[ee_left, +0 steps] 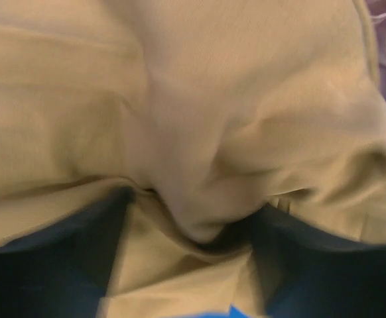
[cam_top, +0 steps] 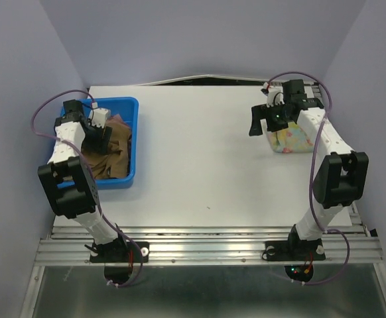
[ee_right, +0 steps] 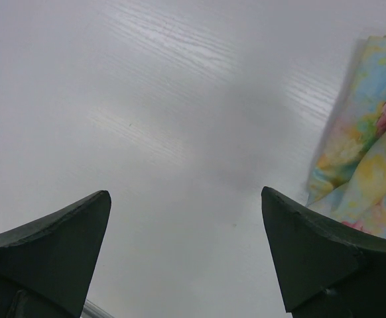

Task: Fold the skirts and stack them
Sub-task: Grab the skirt from the pile, then move the skirt to the center of the board

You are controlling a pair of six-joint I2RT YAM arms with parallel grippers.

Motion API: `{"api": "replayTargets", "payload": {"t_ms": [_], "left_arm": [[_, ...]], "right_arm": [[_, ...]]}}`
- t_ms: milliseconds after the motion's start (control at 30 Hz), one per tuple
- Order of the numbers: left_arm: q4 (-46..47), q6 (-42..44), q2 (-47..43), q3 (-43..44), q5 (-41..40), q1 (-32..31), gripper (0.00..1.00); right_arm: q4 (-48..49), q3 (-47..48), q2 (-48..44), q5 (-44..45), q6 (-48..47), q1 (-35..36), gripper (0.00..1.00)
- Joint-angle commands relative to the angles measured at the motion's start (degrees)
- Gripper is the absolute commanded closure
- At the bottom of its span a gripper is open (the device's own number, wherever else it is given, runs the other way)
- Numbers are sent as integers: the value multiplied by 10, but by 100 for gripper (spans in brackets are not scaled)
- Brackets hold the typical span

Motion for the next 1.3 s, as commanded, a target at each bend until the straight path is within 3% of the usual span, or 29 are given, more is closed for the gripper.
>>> {"api": "replayTargets", "payload": {"t_ms": [0, 67, 100, 200, 300, 333, 433, 533, 667, 800, 967, 1067, 1167, 1267], "left_arm": [[32, 23, 3, -4, 34, 7, 63], [24, 13, -22, 20, 52, 11, 97], [17, 6, -35, 33, 63, 13, 100], [-31, -11, -82, 131, 142, 13, 100], [-95, -41, -91, 301, 219, 10, 100], [-119, -61, -83, 396, 231, 7, 100], [-113, -106, -72, 537, 289, -8, 100], [-65, -176, -81, 571, 329, -41, 100], [74, -214, -153, 478, 337, -122, 100], [102, -205, -190, 362, 337, -217, 100], [105, -162, -226, 117, 276, -351, 100], [137, -179, -217, -23, 221, -403, 100], [183, -202, -173, -86, 213, -449, 100], [201, -206, -95, -54, 185, -493, 100]], "right_arm": [[-8, -16, -59, -6, 14, 5, 0], [-15, -29, -76, -4, 7, 5, 0], [-15, -33, -83, -2, 3, 5, 0], [-4, -50, -108, -9, 7, 5, 1], [-1, -48, -112, -29, 17, 5, 1], [1, -47, -111, -33, 21, 5, 1], [4, -42, -113, -41, 24, 5, 1], [6, -37, -120, -36, 25, 5, 1], [2, -36, -132, -34, 24, 5, 1], [-5, -46, -141, -36, 17, 5, 1], [-17, -74, -145, -36, 1, 5, 1], [-36, -87, -142, -44, -15, 5, 1], [-45, -114, -144, -59, -21, 5, 5], [-37, -155, -161, -68, -21, 5, 12]]}}
